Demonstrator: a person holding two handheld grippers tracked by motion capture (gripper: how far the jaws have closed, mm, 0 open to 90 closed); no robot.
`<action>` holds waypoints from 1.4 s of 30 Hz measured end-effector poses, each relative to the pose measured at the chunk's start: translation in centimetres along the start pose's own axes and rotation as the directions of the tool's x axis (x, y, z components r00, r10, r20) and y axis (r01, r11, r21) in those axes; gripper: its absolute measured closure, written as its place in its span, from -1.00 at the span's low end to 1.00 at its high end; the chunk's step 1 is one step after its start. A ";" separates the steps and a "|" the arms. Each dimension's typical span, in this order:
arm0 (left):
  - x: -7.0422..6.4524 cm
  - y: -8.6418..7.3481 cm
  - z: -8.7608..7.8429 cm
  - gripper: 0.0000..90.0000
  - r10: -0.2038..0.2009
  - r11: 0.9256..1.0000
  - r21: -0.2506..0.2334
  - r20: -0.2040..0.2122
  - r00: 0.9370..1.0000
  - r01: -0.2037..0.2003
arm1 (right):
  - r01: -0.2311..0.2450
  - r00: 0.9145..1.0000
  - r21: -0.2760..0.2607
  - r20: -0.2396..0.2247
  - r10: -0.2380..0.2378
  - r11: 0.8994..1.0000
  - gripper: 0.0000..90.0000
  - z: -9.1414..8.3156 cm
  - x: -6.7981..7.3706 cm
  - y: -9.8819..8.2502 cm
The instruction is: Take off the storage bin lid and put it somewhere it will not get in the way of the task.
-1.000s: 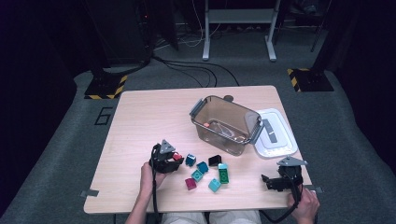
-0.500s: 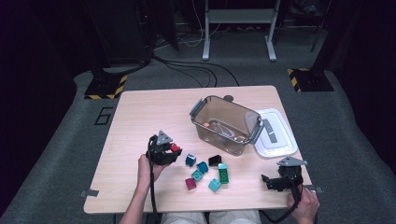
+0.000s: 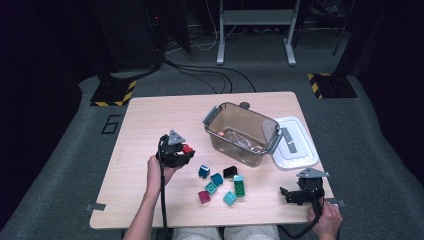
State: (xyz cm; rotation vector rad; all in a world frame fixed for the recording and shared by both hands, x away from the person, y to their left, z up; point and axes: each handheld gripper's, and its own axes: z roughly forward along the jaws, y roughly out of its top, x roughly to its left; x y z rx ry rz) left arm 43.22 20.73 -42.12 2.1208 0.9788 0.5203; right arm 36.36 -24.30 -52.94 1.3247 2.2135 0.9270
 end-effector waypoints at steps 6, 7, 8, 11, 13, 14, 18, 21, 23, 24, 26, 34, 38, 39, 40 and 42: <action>0.3 1.1 -0.1 0.30 0.003 1.000 -0.004 -0.009 1.000 -0.003 | 0.000 1.000 -0.001 0.002 0.000 1.000 -1.00 0.0 0.0 0.0; 0.4 1.3 -0.2 0.30 0.007 1.000 0.000 -0.009 1.000 -0.007 | 0.000 1.000 0.000 0.002 0.000 1.000 -1.00 0.0 0.0 0.0; 0.3 1.5 -0.2 0.30 0.008 1.000 -0.002 -0.010 1.000 -0.008 | 0.000 1.000 -0.001 0.000 0.000 1.000 -1.00 0.0 0.0 0.0; 0.3 2.1 -0.2 0.30 0.019 1.000 -0.003 -0.011 1.000 -0.019 | 0.000 1.000 0.000 0.000 0.000 1.000 -1.00 0.0 0.0 0.0; 0.3 2.5 -0.3 0.30 0.025 1.000 -0.005 -0.015 1.000 -0.025 | 0.000 1.000 0.000 0.000 0.000 1.000 -1.00 0.0 0.0 0.0; 0.3 2.7 -0.3 0.30 0.025 1.000 -0.006 -0.014 1.000 -0.025 | 0.000 1.000 -0.001 0.000 0.000 1.000 -1.00 0.0 0.0 0.0; 0.3 3.5 -0.4 0.30 0.035 0.999 -0.009 -0.019 0.999 -0.035 | 0.001 1.000 -0.001 0.000 -0.001 1.000 -1.00 0.0 0.0 0.0; 0.2 4.1 -0.4 0.30 0.042 0.999 -0.016 -0.021 0.999 -0.042 | 0.000 1.000 0.000 0.000 0.000 1.000 -1.00 0.0 0.0 0.0; 0.2 4.6 -0.4 0.30 0.043 0.999 -0.015 -0.016 0.999 -0.043 | 0.000 1.000 -0.001 0.000 0.000 1.000 -1.00 0.0 0.0 0.0; 0.1 4.8 -0.3 0.30 0.046 0.999 -0.018 -0.014 0.999 -0.046 | 0.000 1.000 0.000 0.001 0.000 1.000 -1.00 0.0 0.0 0.0; 0.0 5.3 -0.2 0.30 0.051 0.999 -0.018 -0.015 0.999 -0.052 | 0.002 1.000 -0.001 0.002 -0.002 1.000 -1.00 0.0 0.0 0.0; -0.1 7.0 0.0 0.30 0.068 0.997 -0.020 -0.016 0.998 -0.068 | -0.001 1.000 -0.001 0.002 0.001 1.000 -1.00 0.0 0.0 0.0; 0.0 7.8 0.0 0.30 0.072 0.997 -0.015 -0.024 0.997 -0.072 | 0.000 1.000 -0.001 0.002 0.000 1.000 -1.00 0.0 0.0 0.0; 0.0 7.9 0.1 0.30 0.070 0.997 -0.015 -0.027 0.997 -0.071 | -0.001 1.000 -0.001 0.002 0.001 1.000 -1.00 0.0 0.0 0.0; 0.1 8.1 0.1 0.30 0.082 0.997 -0.010 -0.030 0.996 -0.082 | 0.000 1.000 -0.001 0.002 0.000 1.000 -1.00 0.0 0.0 0.0; 0.1 8.5 0.2 0.30 0.084 0.996 -0.009 -0.029 0.996 -0.084 | 0.000 1.000 -0.001 0.002 0.000 1.000 -1.00 0.0 0.0 0.0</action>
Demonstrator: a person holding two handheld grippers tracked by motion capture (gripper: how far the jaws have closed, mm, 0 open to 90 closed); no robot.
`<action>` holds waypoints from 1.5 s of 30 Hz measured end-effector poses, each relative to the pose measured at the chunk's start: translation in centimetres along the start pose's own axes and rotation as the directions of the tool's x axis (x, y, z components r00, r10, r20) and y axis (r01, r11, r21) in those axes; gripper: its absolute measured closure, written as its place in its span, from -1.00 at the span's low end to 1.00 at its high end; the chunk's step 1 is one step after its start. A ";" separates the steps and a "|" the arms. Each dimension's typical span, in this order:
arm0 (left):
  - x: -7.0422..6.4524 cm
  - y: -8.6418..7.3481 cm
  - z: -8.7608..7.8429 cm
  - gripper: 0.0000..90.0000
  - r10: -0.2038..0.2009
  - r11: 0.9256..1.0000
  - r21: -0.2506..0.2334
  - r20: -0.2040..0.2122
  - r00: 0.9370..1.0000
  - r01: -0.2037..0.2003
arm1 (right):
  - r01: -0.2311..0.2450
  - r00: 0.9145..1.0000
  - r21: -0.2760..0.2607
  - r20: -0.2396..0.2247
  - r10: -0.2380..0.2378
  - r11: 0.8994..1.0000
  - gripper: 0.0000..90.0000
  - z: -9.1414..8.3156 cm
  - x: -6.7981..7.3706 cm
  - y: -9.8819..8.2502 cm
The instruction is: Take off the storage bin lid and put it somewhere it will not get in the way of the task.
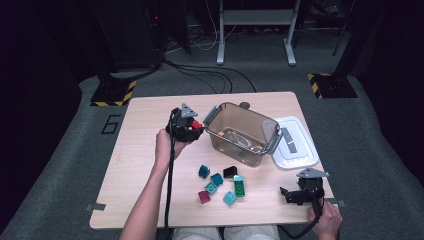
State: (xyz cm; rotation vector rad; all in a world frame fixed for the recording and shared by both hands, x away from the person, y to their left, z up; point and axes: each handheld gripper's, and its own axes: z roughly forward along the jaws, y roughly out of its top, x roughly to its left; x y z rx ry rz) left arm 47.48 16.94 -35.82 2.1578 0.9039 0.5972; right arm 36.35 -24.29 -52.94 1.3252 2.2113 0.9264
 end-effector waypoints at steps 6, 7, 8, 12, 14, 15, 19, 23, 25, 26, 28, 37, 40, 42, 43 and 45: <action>0.0 1.4 0.4 0.30 0.013 1.000 -0.001 -0.003 1.000 -0.013 | 0.000 1.000 0.000 0.000 0.000 1.000 -1.00 0.0 0.0 0.0; -0.1 1.6 0.5 0.30 0.014 1.000 -0.002 -0.003 1.000 -0.014 | 0.001 1.000 0.000 0.000 -0.001 1.000 -1.00 0.0 0.0 0.0; -0.1 1.8 0.6 0.30 0.018 1.000 -0.001 -0.002 1.000 -0.018 | 0.000 1.000 0.000 0.000 0.000 1.000 -1.00 0.0 0.0 0.0; -0.2 2.4 1.1 0.30 0.025 1.000 0.005 0.000 1.000 -0.025 | 0.000 1.000 -0.001 0.000 0.000 1.000 -1.00 0.0 0.0 0.0; -0.3 2.6 1.4 0.30 0.031 0.999 0.012 0.004 1.000 -0.031 | 0.000 1.000 0.000 0.000 0.000 1.000 -1.00 0.0 0.0 0.0; -0.3 2.7 1.5 0.30 0.033 0.999 0.012 0.007 0.999 -0.033 | 0.000 1.000 0.000 0.000 0.000 1.000 -1.00 0.0 0.0 0.0; -0.4 3.1 2.0 0.30 0.030 0.999 0.022 0.015 0.999 -0.030 | 0.000 1.000 0.000 0.000 0.000 1.000 -1.00 0.0 0.0 0.0; -0.4 3.5 2.3 0.30 0.023 0.999 0.027 0.022 1.000 -0.023 | 0.001 1.000 0.000 0.000 -0.001 1.000 -1.00 0.0 0.0 0.0; -0.4 3.7 2.5 0.30 0.028 0.999 0.028 0.024 0.999 -0.029 | 0.000 1.000 0.000 0.000 0.000 1.000 -1.00 0.0 0.0 0.0; -0.5 3.8 2.6 0.30 0.032 0.999 0.029 0.017 0.999 -0.033 | 0.001 1.000 0.000 0.000 -0.001 1.000 -1.00 0.0 0.0 0.0; -0.5 4.0 2.8 0.30 0.033 0.999 0.025 0.021 0.999 -0.034 | 0.000 1.000 0.000 0.000 0.000 1.000 -1.00 0.0 0.0 0.0; -0.5 4.2 4.0 0.30 0.022 0.999 0.033 0.032 0.999 -0.023 | 0.000 1.000 0.000 0.000 0.000 1.000 -1.00 0.0 0.0 0.0; -0.6 4.3 4.5 0.30 0.023 0.999 0.033 0.036 0.999 -0.024 | 0.000 1.000 0.000 0.000 0.000 1.000 -1.00 0.0 0.0 0.0; -0.7 4.5 4.7 0.30 0.026 0.999 0.039 0.037 0.999 -0.027 | 0.000 1.000 0.000 0.000 0.000 1.000 -1.00 0.0 0.0 0.0; -0.7 4.6 4.8 0.30 0.024 0.999 0.043 0.041 0.999 -0.026 | 0.000 1.000 0.000 0.000 0.000 1.000 -1.00 0.0 0.0 0.0; -0.7 4.8 5.0 0.30 0.035 0.998 0.047 0.041 0.999 -0.037 | 0.000 1.000 0.000 0.000 0.000 1.000 -1.00 0.0 0.0 0.0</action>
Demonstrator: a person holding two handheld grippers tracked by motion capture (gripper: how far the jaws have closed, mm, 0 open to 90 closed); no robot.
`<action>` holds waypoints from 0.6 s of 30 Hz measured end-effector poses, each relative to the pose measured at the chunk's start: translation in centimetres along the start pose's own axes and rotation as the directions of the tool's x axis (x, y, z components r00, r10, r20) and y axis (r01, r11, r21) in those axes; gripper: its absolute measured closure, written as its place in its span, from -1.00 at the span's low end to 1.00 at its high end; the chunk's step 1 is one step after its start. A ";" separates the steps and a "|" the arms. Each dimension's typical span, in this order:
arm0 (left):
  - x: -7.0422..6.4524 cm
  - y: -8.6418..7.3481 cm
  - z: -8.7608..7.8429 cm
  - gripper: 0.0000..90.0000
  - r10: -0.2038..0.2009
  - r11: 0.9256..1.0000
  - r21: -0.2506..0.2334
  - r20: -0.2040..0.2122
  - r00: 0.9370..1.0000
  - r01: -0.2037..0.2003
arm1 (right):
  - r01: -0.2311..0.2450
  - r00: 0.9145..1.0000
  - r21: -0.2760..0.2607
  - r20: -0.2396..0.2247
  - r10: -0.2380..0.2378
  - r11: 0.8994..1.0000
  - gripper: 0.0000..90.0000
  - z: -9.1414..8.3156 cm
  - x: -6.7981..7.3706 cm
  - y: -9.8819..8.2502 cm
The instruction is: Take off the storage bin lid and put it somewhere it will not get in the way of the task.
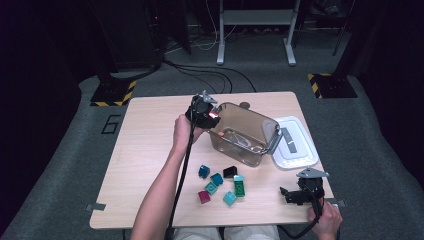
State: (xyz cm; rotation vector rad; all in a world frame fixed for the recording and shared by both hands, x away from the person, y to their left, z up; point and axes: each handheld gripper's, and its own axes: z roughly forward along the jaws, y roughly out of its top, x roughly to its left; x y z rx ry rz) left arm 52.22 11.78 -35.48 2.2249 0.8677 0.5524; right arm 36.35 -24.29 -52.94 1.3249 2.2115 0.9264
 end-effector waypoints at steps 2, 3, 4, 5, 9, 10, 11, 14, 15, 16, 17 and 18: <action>-0.1 0.2 0.3 0.30 0.004 1.000 0.006 0.003 1.000 -0.004 | 0.000 1.000 0.000 0.000 0.000 1.000 -1.00 0.0 0.0 0.0; -0.1 0.3 0.4 0.30 0.007 1.000 0.006 0.004 1.000 -0.007 | 0.000 1.000 0.000 0.000 0.000 1.000 -1.00 0.0 0.0 0.0; -0.2 0.4 0.5 0.30 0.008 1.000 0.005 0.005 1.000 -0.008 | 0.000 1.000 -0.001 0.001 0.000 1.000 -1.00 0.0 0.0 0.0; -0.3 0.5 0.6 0.30 0.008 1.000 0.010 0.008 1.000 -0.008 | 0.000 1.000 0.000 0.000 0.000 1.000 -1.00 0.0 0.0 0.0; -0.5 0.6 1.1 0.30 0.011 1.000 0.015 0.011 1.000 -0.011 | 0.000 1.000 0.000 0.000 0.000 1.000 -1.00 0.0 0.0 0.0; -0.5 0.7 1.2 0.30 0.015 1.000 0.020 0.014 1.000 -0.016 | 0.001 1.000 0.000 0.000 -0.001 1.000 -1.00 0.0 0.0 0.0; -0.5 0.7 1.4 0.30 0.014 1.000 0.019 0.014 1.000 -0.015 | 0.000 1.000 0.000 0.000 0.000 1.000 -1.00 0.0 0.0 0.0; -0.6 0.8 1.7 0.30 0.011 1.000 0.024 0.018 1.000 -0.012 | 0.001 1.000 0.000 0.000 -0.001 1.000 -1.00 0.0 0.0 0.0; -0.6 0.9 1.8 0.30 0.018 0.999 0.031 0.017 1.000 -0.018 | 0.000 1.000 0.000 0.000 0.000 1.000 -1.00 0.0 0.0 0.0; -0.6 0.9 2.0 0.30 0.013 0.999 0.031 0.017 1.000 -0.013 | 0.002 1.000 0.000 0.000 -0.002 1.000 -1.00 0.0 0.0 0.0; -0.6 0.9 2.1 0.30 0.017 0.999 0.038 0.019 1.000 -0.018 | 0.000 1.000 0.000 0.000 0.000 1.000 -1.00 0.0 0.0 0.0; -0.6 1.0 2.2 0.30 0.016 0.999 0.043 0.018 1.000 -0.017 | 0.001 1.000 0.000 0.000 -0.001 1.000 -1.00 0.0 0.0 0.0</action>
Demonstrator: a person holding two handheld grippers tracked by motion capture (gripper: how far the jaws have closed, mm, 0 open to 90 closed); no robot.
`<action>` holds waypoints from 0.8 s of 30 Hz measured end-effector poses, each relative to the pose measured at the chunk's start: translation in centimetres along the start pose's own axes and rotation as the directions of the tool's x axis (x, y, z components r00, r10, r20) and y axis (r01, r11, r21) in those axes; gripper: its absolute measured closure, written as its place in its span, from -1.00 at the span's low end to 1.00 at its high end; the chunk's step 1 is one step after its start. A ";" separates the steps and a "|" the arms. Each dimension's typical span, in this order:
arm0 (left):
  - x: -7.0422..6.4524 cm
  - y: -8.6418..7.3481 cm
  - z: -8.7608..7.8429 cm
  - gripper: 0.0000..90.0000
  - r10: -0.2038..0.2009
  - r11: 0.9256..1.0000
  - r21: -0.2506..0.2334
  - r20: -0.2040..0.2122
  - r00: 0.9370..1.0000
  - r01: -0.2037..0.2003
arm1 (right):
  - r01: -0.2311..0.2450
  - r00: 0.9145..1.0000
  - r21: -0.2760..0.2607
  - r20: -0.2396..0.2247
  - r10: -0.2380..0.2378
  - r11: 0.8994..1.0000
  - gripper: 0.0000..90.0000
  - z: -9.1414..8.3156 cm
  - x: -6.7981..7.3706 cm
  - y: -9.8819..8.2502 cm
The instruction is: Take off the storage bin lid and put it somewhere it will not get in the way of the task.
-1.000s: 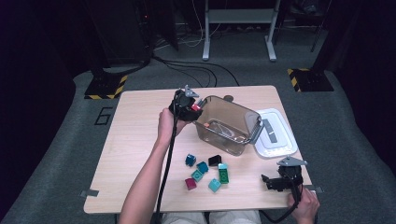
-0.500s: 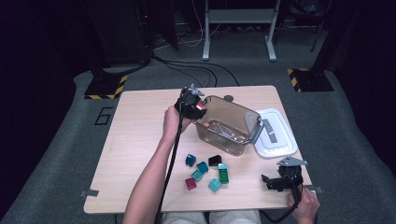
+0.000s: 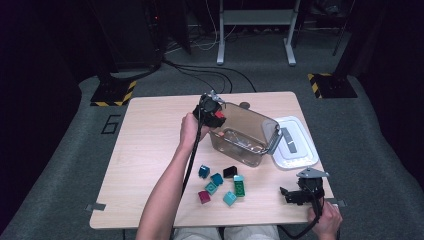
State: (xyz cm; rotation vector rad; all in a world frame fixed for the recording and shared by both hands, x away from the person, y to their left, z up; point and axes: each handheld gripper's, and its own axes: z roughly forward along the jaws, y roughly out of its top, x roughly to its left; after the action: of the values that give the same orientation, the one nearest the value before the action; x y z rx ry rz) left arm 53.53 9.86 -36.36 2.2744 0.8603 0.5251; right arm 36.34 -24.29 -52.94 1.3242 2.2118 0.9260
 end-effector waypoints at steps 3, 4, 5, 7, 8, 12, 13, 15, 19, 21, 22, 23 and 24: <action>-0.1 0.0 0.5 0.30 -0.006 1.000 0.016 0.007 1.000 0.006 | 0.002 1.000 0.000 0.000 -0.002 1.000 -1.00 0.0 0.0 0.0; -0.1 0.0 0.8 0.30 -0.004 1.000 0.027 0.011 1.000 0.003 | -0.001 1.000 -0.001 0.000 0.001 1.000 -1.00 0.0 0.0 0.0; -0.1 0.0 1.0 0.30 -0.007 0.999 0.033 0.013 1.000 0.006 | 0.000 1.000 0.000 0.000 0.000 1.000 -1.00 0.0 0.0 0.0; -0.2 0.0 1.5 0.30 -0.017 0.999 0.042 0.019 1.000 0.016 | 0.000 1.000 0.000 0.000 0.000 1.000 -1.00 0.0 0.0 0.0; -0.2 0.0 1.6 0.30 -0.019 0.999 0.051 0.022 1.000 0.018 | 0.000 1.000 0.000 0.000 0.000 1.000 -1.00 0.0 0.0 0.0; -0.5 0.2 2.1 0.30 -0.006 0.997 0.077 0.027 1.000 0.004 | 0.001 1.000 0.000 0.000 -0.001 1.000 -1.00 0.0 0.0 0.0; -0.6 0.2 2.2 0.30 -0.007 0.996 0.084 0.026 1.000 0.005 | 0.000 1.000 -0.001 0.000 0.000 1.000 -1.00 0.0 0.0 0.0; -0.7 0.2 2.3 0.29 -0.008 0.995 0.102 0.015 1.000 0.007 | 0.000 1.000 0.000 0.000 0.000 1.000 -1.00 0.0 0.0 0.0; -0.7 0.1 2.4 0.10 -0.026 0.990 0.136 0.022 0.999 0.023 | 0.000 1.000 0.000 0.000 0.000 1.000 -1.00 0.0 0.0 0.0; -0.8 0.1 2.2 -0.06 -0.038 0.990 0.134 0.029 0.999 0.033 | 0.000 1.000 0.000 0.000 0.000 1.000 -1.00 0.0 0.0 0.0; -0.8 0.0 1.9 -0.15 -0.048 0.991 0.126 0.021 0.999 0.045 | 0.001 1.000 0.000 0.000 -0.001 1.000 -1.00 0.0 0.0 0.0; -0.8 0.0 1.7 -0.25 -0.052 0.992 0.117 0.018 0.998 0.050 | 0.000 1.000 0.000 0.000 0.000 1.000 -1.00 0.0 0.0 0.0; -0.8 0.0 1.4 -0.34 -0.059 0.993 0.103 0.022 0.998 0.056 | 0.000 1.000 -0.001 0.000 0.000 1.000 -1.00 0.0 0.0 0.0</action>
State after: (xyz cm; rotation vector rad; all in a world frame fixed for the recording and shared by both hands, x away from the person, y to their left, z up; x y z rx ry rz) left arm 53.74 8.77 -37.45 2.3354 0.9573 0.4347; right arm 36.34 -24.29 -52.94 1.3244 2.2108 0.9269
